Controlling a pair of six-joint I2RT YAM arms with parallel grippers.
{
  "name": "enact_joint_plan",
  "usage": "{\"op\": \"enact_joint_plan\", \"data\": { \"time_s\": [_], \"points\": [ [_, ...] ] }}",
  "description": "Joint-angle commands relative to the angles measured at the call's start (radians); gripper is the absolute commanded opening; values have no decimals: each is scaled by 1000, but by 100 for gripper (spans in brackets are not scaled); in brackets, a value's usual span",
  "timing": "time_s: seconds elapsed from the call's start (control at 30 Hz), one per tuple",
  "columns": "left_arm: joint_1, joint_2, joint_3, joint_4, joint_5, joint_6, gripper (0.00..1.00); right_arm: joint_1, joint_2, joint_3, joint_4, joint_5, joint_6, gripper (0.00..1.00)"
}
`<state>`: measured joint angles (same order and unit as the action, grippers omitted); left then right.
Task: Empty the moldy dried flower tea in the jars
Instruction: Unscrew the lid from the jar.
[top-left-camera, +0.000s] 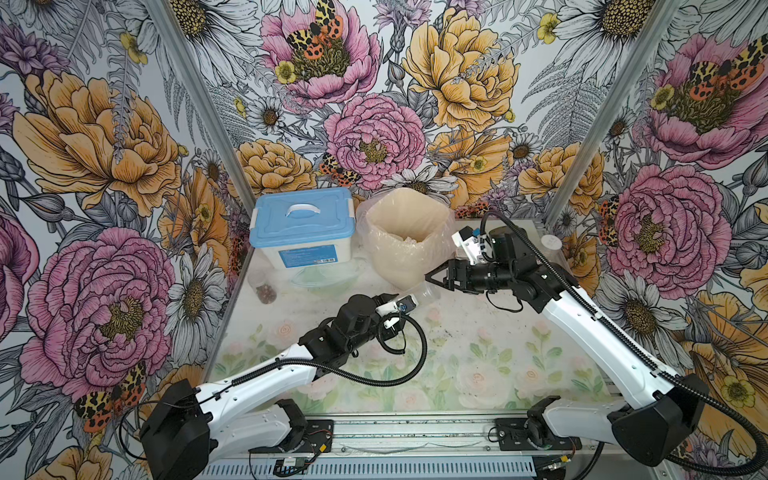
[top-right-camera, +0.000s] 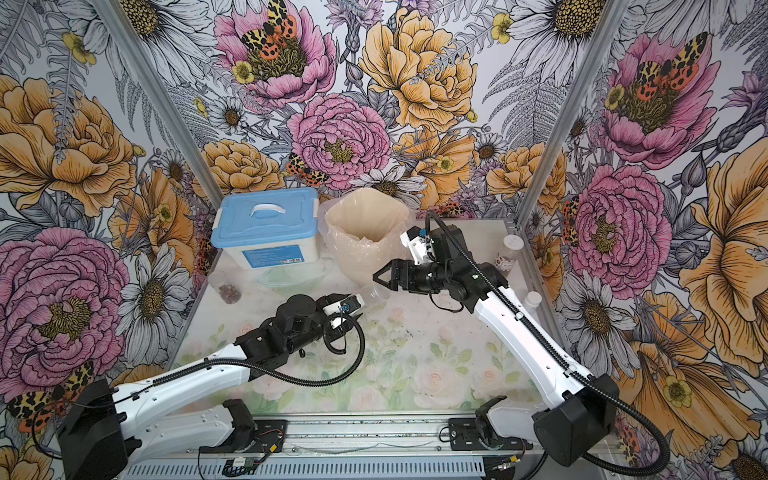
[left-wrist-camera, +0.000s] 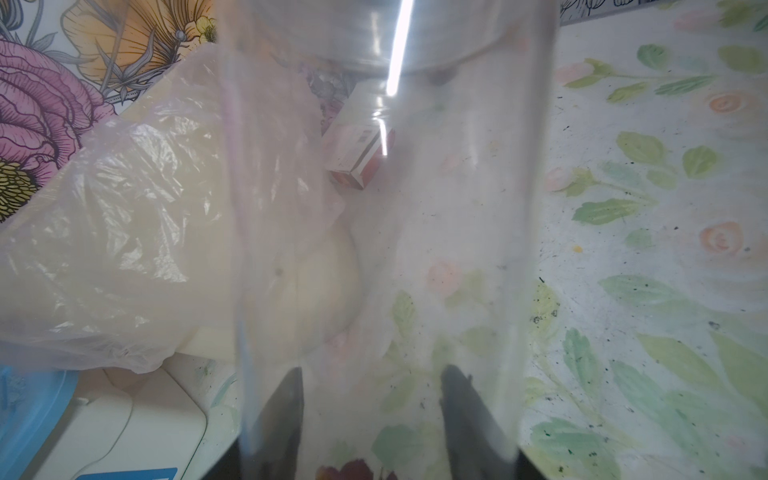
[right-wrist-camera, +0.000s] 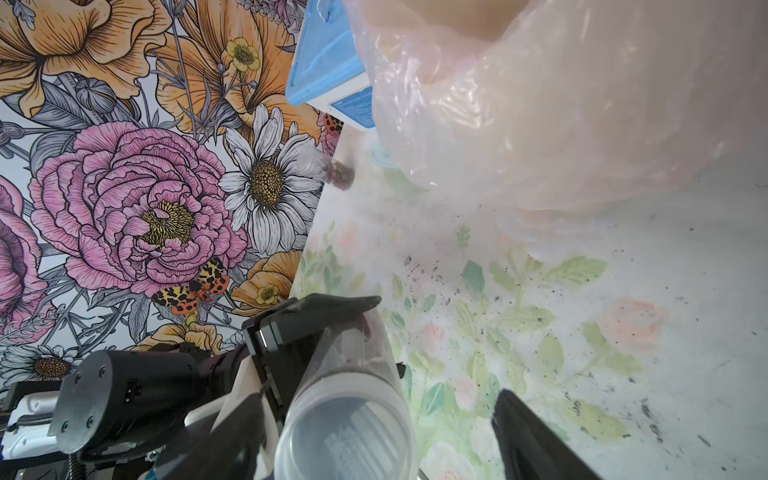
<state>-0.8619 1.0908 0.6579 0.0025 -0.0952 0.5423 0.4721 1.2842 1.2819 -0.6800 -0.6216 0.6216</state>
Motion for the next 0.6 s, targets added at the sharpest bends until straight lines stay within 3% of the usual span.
{"op": "enact_joint_plan", "data": {
  "time_s": [0.0, 0.57],
  "points": [
    [-9, -10, -18, 38, -25, 13, 48, 15, 10, 1, -1, -11, 4, 83],
    [-8, -11, -21, 32, -22, 8, 48, 68, 28, -13, -1, -37, -16, 62]
  ]
}}
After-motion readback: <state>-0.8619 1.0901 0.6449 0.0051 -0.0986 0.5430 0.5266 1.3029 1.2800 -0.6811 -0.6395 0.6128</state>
